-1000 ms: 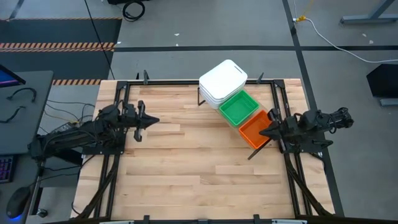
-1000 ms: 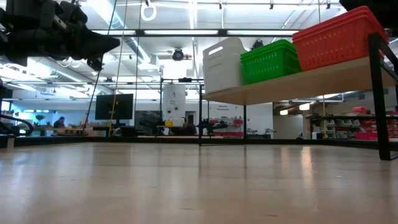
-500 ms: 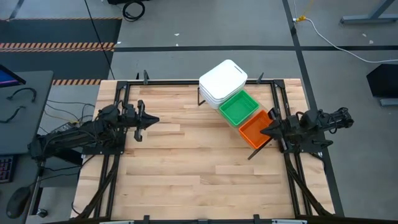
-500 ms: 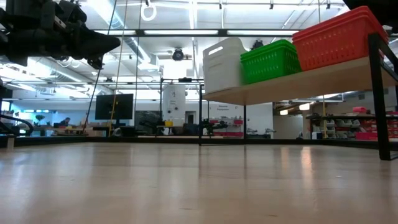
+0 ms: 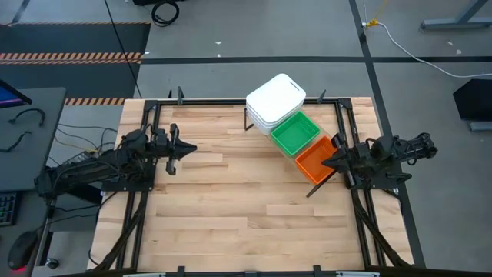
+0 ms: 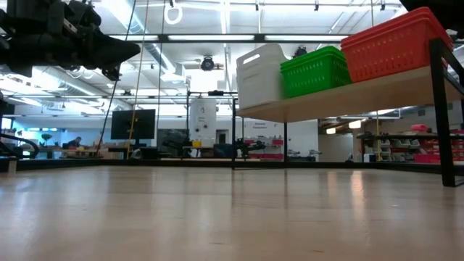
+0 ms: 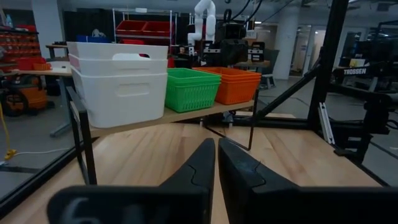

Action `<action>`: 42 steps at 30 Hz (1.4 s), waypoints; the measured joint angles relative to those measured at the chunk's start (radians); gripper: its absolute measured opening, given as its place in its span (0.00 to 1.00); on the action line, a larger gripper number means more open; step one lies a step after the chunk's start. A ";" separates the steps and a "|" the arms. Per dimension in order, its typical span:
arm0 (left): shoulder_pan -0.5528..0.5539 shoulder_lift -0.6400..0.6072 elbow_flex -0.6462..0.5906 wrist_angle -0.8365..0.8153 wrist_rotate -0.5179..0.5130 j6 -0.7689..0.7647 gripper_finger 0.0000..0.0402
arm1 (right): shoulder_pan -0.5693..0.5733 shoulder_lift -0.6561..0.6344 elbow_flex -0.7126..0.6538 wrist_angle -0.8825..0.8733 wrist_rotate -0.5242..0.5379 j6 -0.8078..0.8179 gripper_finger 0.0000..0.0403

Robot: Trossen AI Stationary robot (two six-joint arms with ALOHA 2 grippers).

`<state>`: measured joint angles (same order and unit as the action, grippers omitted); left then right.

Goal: Stack baskets on shelf by color
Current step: Return to Home Position

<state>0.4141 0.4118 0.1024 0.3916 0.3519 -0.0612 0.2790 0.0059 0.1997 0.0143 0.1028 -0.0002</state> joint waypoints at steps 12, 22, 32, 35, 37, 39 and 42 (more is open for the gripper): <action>0.000 0.000 0.000 0.000 0.000 0.001 0.08 | 0.000 0.000 0.000 -0.001 0.000 0.000 0.04; 0.000 0.000 0.000 0.000 0.000 0.001 0.06 | 0.000 0.000 0.000 -0.001 0.000 0.000 0.04; 0.000 0.000 0.000 0.000 0.000 0.001 0.08 | 0.000 0.000 0.000 -0.001 0.000 0.000 0.04; 0.000 0.000 0.000 0.000 0.000 0.001 0.07 | 0.000 0.000 0.000 -0.001 0.000 0.000 0.04; 0.000 0.000 0.000 0.000 0.000 0.001 0.06 | 0.000 0.000 0.000 -0.001 0.000 0.000 0.04; 0.000 0.000 0.000 0.000 0.000 0.001 0.06 | 0.000 0.000 0.000 -0.001 0.000 0.000 0.04; 0.000 0.000 0.000 0.000 0.000 0.001 0.06 | 0.000 0.000 0.000 -0.001 0.000 0.000 0.04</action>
<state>0.4141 0.4118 0.1024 0.3913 0.3517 -0.0606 0.2790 0.0059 0.2001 0.0135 0.1024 0.0002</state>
